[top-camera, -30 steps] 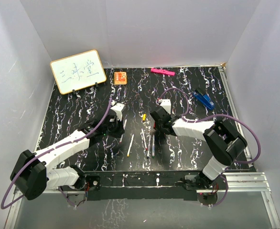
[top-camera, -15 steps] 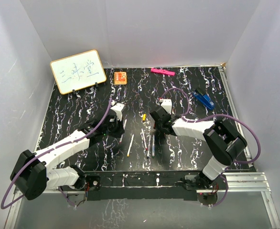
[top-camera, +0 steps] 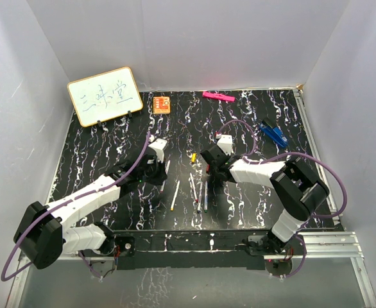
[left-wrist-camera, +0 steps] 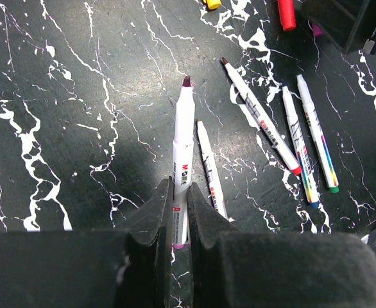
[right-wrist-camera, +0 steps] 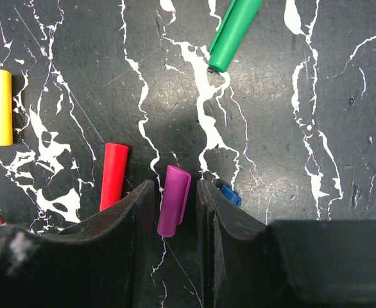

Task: Insert the pens into the pen caps

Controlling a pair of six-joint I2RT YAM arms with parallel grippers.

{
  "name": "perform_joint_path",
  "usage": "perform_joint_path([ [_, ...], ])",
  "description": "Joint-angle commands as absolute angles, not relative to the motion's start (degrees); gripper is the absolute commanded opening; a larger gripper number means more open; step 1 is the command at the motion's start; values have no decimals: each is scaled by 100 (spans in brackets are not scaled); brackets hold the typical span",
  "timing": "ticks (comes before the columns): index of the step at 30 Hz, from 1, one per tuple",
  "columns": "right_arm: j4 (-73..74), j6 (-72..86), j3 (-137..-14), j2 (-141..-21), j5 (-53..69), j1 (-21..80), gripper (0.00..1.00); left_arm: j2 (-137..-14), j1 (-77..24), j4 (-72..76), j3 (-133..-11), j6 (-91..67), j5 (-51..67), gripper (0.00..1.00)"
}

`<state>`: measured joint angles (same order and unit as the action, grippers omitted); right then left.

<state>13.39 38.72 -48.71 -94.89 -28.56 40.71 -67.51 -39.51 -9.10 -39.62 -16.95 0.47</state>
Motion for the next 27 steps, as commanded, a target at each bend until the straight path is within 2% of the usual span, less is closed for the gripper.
perform_joint_path([
  [1,1365,4083,-5027,-9555,-2855,4018,30,-6692,-3973,-991,-3907,-1705,21,0],
  [10,1850,4167,-5025,-9684,-2530,4012,21,-6643,-3973,-1043,-3966,-1688,-86,0],
  [13,1919,4182,-4927,-9750,-2373,4014,14,-6638,-3974,-1075,-4006,-1662,-112,0],
  [17,1938,4196,-4835,-9782,-2235,4012,0,-6644,-3973,-1090,-4009,-1661,-144,0],
  [27,1712,3642,-5530,-9496,-2653,4008,0,-6861,-3973,-1215,-4233,-1610,-249,0],
])
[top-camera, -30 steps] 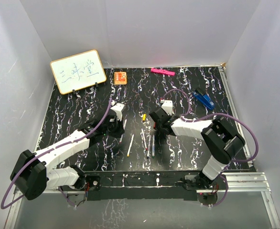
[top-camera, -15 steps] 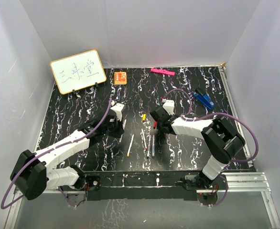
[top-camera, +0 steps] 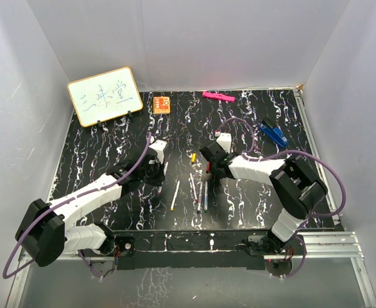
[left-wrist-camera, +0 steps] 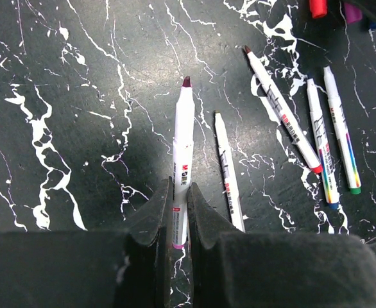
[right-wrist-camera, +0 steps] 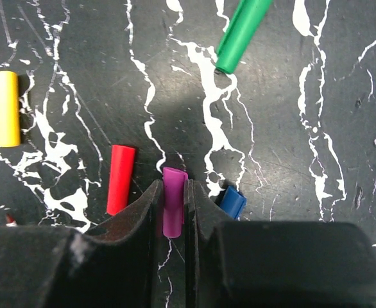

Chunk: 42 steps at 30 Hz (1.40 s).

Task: Insert the pens into the pen caps

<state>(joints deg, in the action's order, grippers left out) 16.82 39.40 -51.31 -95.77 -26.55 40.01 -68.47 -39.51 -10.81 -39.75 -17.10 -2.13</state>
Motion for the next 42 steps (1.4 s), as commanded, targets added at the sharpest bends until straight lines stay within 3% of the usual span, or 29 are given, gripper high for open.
perform_joint_path([
  [1,1633,3551,-5625,-9417,-2704,4008,0,-6827,-3975,-1160,-4248,-1597,-239,0],
  [8,410,2824,-5670,-8613,-2757,3990,0,-6621,-3978,-573,-4188,-1521,-78,0],
  [16,-1830,2076,-4437,-7134,-1729,3942,0,-6801,-3974,1010,-3956,-1728,1574,0],
  [26,-3177,1992,-3668,-6142,-797,3926,0,-7479,-3982,3130,-3766,-3057,3324,0],
  [42,-5158,2491,-2588,-5885,-263,3928,0,-7606,-4064,3814,-3802,-3545,3592,0],
])
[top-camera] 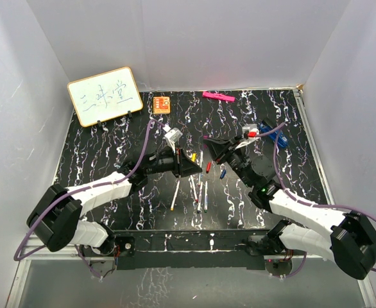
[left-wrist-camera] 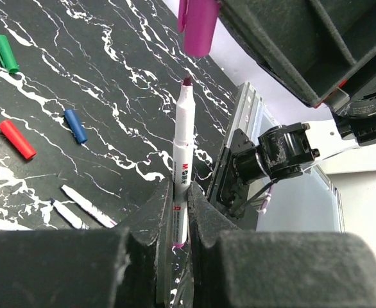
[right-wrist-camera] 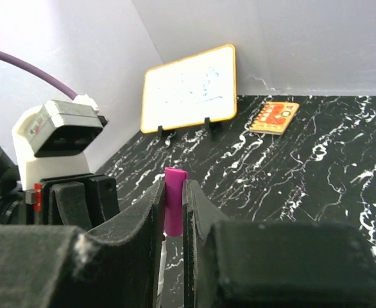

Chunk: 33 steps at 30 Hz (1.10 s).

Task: Insert the pens into the pen caps

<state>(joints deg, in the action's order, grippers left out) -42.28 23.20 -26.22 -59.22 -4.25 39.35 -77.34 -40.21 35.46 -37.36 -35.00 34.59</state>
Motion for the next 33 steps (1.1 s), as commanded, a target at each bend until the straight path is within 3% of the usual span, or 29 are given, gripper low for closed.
perform_joint_path([
  [1,-5224,2515,-2566,-5889,-270,3921,0,-7613,-4069,3807,-3793,-3542,3576,0],
  [33,-5364,2873,-2401,-6101,-301,3926,0,-7464,-4130,3615,-3753,-3243,3166,0],
])
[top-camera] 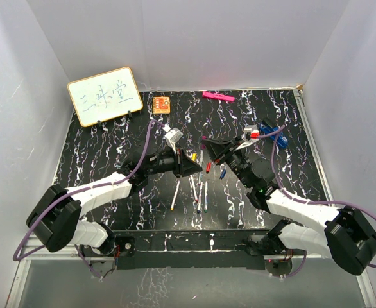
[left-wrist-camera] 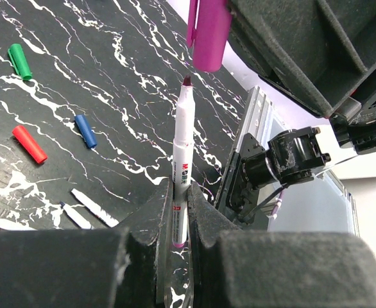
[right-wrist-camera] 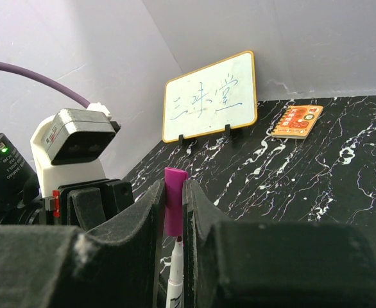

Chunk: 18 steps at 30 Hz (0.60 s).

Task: Insert the pens into the pen caps

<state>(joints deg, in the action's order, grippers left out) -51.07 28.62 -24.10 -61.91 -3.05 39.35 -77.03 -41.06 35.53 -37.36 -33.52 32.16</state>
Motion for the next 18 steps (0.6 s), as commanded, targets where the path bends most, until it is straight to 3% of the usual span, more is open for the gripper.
perform_joint_path([
  [1,-5355,2874,-2392,-6099,-312,3923,0,-7468,-4126,3604,-3765,-3234,3164,0],
  [18,-5449,2847,-2452,-6314,-248,3927,0,-7470,-4142,3548,-3803,-3243,3226,0],
])
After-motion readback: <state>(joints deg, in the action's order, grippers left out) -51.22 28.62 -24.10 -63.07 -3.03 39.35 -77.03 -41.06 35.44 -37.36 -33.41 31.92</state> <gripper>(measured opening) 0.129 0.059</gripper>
